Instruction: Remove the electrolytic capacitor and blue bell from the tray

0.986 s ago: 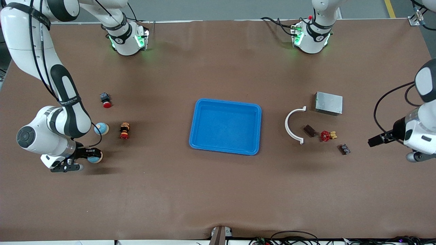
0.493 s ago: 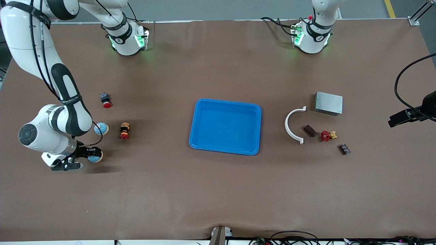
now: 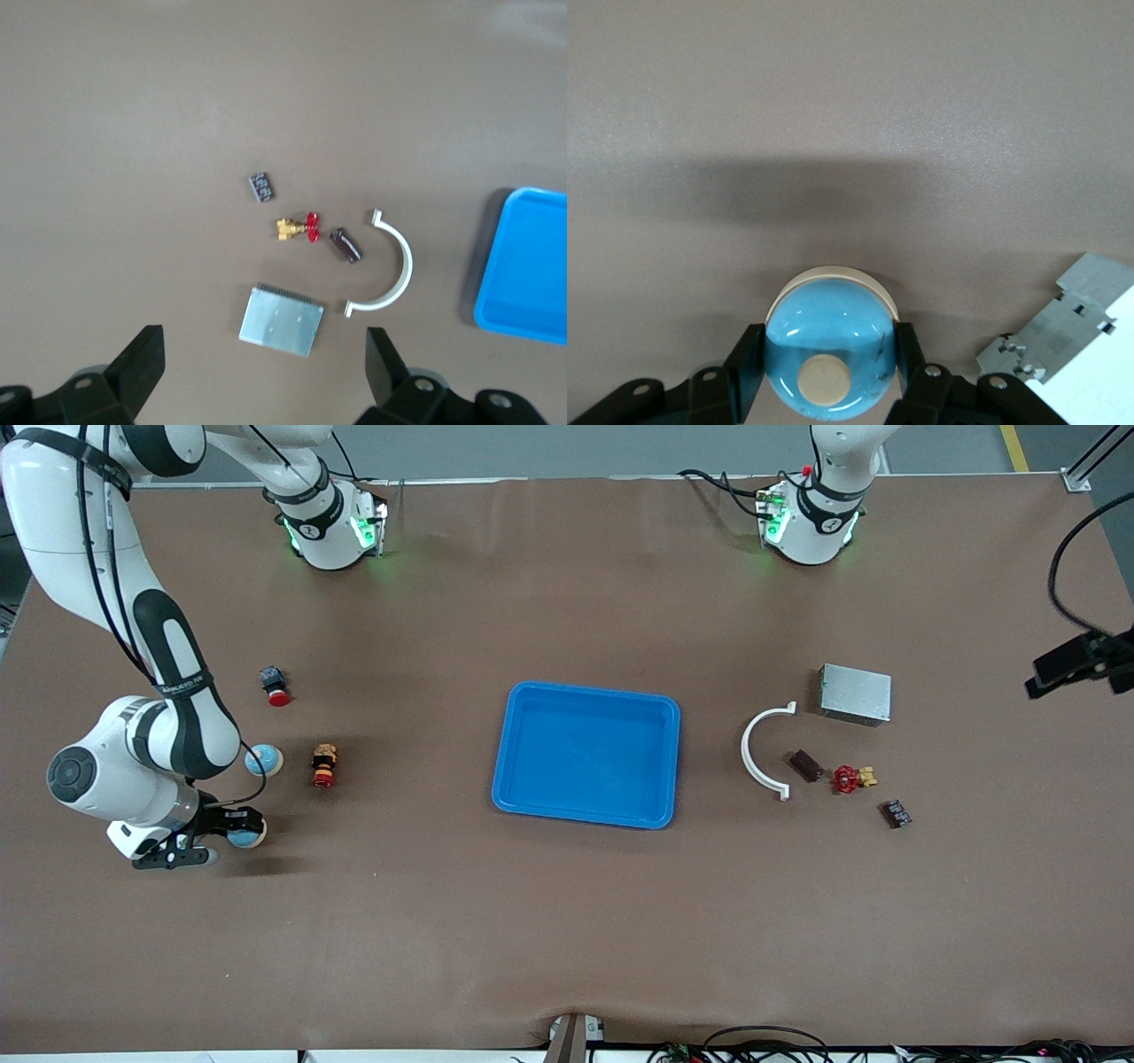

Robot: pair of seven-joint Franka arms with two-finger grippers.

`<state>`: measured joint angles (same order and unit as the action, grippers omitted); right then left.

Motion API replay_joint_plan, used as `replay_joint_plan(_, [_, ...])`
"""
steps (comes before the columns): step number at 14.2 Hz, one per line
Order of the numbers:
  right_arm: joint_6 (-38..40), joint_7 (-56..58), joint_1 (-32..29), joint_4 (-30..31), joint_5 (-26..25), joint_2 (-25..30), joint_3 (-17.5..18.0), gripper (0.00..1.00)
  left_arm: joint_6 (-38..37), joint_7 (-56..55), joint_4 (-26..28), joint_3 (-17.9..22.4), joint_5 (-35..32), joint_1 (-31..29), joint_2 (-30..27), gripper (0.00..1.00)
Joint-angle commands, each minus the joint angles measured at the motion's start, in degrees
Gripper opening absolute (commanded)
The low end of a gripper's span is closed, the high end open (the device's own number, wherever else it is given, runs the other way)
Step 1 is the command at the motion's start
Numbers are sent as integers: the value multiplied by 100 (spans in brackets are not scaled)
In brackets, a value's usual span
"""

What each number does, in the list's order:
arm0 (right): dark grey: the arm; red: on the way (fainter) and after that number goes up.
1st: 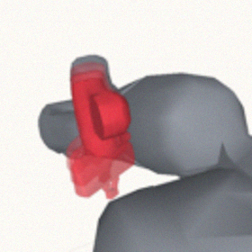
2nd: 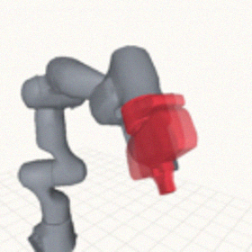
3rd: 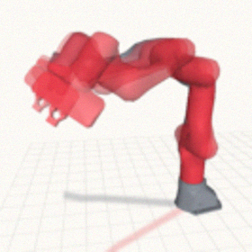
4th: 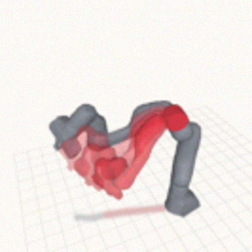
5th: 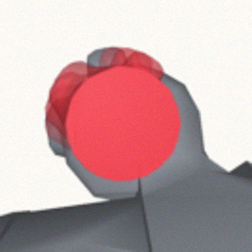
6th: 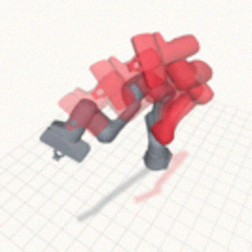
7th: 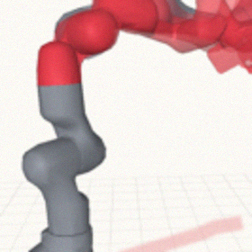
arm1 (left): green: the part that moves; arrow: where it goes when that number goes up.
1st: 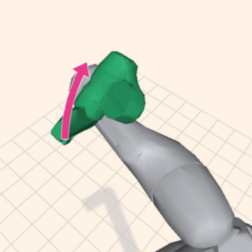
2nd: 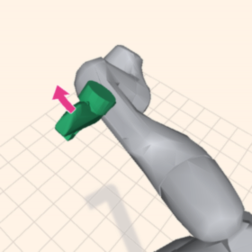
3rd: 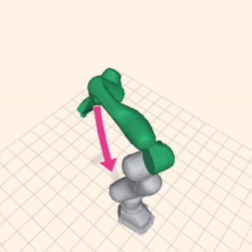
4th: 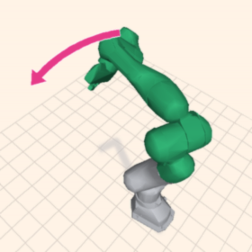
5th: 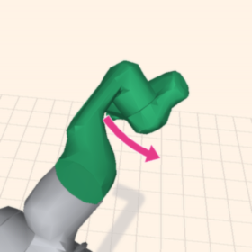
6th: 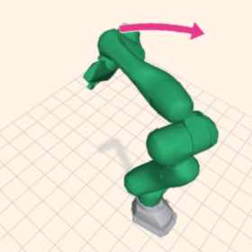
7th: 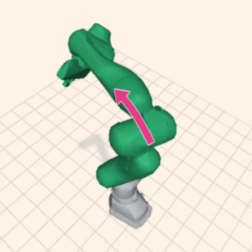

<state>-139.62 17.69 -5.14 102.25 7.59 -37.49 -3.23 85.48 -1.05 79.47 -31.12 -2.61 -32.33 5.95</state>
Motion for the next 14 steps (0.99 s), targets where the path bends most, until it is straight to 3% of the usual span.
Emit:
replay_joint_plan(1, [-83,86,-66,252,-108,242,42,0,-337,228,165,1347,226,1117,-418,100])
replay_joint_plan(3, [-92,86,-66,252,-126,242,42,0,-601,220,304,2019,340,1824,-637,100])
replay_joint_plan(5, [-92,86,-75,261,-126,242,42,0,-594,229,594,3237,340,3041,-936,100])
replay_joint_plan(6, [-109,86,-75,261,-126,242,42,0,-594,237,596,3452,340,3205,-946,100])
replay_joint_plan(9, [-136,68,-83,261,-126,233,42,0,-568,220,745,3078,332,3031,-1148,100])
replay_joint_plan(10, [-136,68,-101,261,-126,233,42,13,-550,194,745,3033,306,3022,-1140,100])
replay_joint_plan(11, [-136,68,-110,252,-126,224,42,99,-541,150,754,3007,314,3022,-1166,100])
replay_joint_plan(14, [-136,68,-110,252,-126,233,42,100,-524,97,754,2708,314,2855,-1166,100])
